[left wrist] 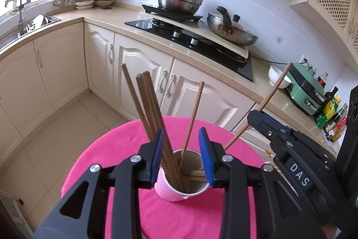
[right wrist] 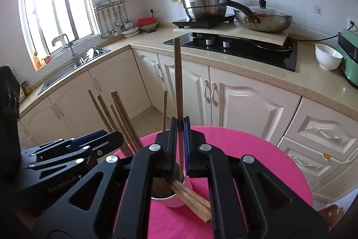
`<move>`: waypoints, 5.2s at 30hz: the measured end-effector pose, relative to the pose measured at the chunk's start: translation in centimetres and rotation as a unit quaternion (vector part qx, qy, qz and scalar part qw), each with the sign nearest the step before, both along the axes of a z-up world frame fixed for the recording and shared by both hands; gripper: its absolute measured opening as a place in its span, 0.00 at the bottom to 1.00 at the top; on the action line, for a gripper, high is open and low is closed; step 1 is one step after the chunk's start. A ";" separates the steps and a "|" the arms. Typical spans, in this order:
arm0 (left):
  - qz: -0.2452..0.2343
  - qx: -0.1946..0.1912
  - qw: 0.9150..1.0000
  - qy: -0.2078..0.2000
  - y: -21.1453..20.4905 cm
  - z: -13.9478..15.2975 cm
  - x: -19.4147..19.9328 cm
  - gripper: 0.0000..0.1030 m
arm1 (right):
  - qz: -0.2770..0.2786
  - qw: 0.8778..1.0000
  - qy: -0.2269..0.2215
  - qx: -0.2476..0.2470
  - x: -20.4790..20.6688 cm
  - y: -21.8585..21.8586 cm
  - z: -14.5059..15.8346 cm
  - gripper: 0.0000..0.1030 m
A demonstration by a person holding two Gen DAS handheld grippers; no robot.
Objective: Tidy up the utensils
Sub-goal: 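Lift the left gripper's chopstick into the cup and open while the right gripper does likewise, then lower the left gripper onto a chopstick and close while the right gripper grasps another, then lift the left gripper's chopstick into the pink cup while the right gripper lifts its own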
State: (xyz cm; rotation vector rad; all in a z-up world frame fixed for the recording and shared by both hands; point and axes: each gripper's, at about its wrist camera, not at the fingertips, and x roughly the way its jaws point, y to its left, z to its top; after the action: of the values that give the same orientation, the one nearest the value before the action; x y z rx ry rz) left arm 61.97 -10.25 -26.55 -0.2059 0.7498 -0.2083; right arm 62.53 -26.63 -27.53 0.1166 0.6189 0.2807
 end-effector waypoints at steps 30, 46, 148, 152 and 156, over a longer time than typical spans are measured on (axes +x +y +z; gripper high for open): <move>0.085 0.044 0.995 -0.002 1.9 2.9 -7.5 0.41 | 0.061 0.998 -0.011 -0.020 -5.1 -0.9 4.5 0.08; 0.100 0.015 0.971 0.217 3.5 -10.5 -10.9 0.41 | 0.120 0.985 0.110 -0.050 -10.9 -0.2 -3.8 0.08; 0.054 0.043 0.977 0.201 6.7 -9.1 -10.1 0.07 | 0.177 0.939 0.293 -0.024 -6.9 4.9 -12.5 0.06; 0.036 0.050 0.983 0.172 5.4 -7.4 -9.5 0.07 | 0.166 0.950 0.266 -0.003 -7.0 3.1 -10.3 0.06; 0.019 0.048 0.987 0.149 4.0 -5.9 -9.0 0.07 | 0.156 0.957 0.243 0.012 -7.1 2.6 -8.7 0.06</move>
State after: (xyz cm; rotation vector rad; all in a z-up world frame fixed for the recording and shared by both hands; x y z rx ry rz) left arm 53.01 -6.28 -32.42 -0.1606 1.0499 -0.1055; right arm 55.40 -24.07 -36.23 0.1124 1.1268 0.5748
